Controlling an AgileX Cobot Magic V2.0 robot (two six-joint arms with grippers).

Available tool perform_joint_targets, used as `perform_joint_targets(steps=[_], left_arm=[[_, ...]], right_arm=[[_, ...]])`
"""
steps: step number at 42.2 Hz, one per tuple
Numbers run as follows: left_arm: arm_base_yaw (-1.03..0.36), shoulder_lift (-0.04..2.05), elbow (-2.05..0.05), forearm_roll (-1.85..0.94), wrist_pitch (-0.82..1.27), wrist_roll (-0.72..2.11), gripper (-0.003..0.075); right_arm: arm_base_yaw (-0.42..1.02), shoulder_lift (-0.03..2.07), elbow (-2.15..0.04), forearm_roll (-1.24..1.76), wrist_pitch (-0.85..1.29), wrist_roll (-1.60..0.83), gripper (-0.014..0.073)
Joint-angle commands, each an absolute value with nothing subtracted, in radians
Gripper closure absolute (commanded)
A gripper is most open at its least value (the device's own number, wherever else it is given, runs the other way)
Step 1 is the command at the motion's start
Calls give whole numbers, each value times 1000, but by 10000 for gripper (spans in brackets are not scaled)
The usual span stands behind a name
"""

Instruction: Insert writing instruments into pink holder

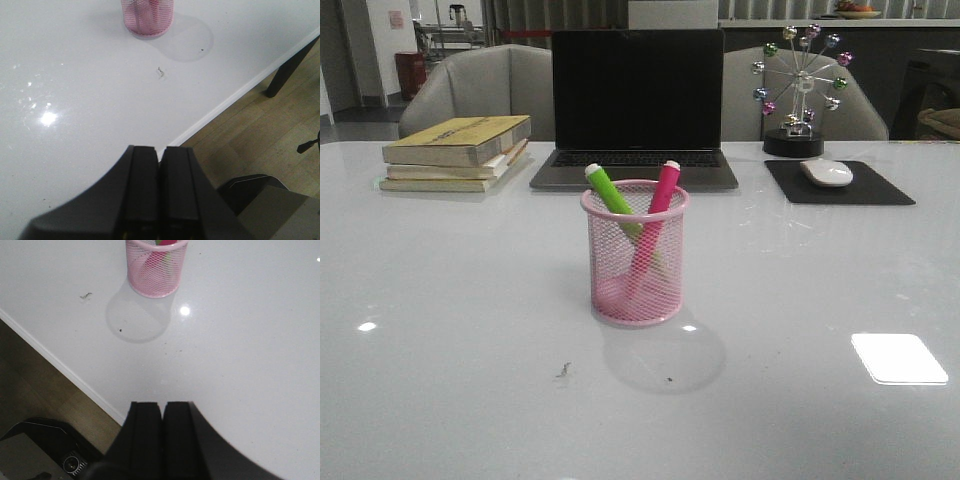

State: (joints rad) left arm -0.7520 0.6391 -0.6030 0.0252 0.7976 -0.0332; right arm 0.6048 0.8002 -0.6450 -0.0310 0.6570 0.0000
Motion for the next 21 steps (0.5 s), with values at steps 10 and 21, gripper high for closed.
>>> perform_joint_targets(steps=[10, 21], left_arm=[[-712, 585, -629, 26, 733, -43, 629], [-407, 369, -463, 30, 387, -43, 629]], right_arm=[[606, 794, -672, -42, 598, -7, 536], [606, 794, -672, -42, 598, -7, 536]])
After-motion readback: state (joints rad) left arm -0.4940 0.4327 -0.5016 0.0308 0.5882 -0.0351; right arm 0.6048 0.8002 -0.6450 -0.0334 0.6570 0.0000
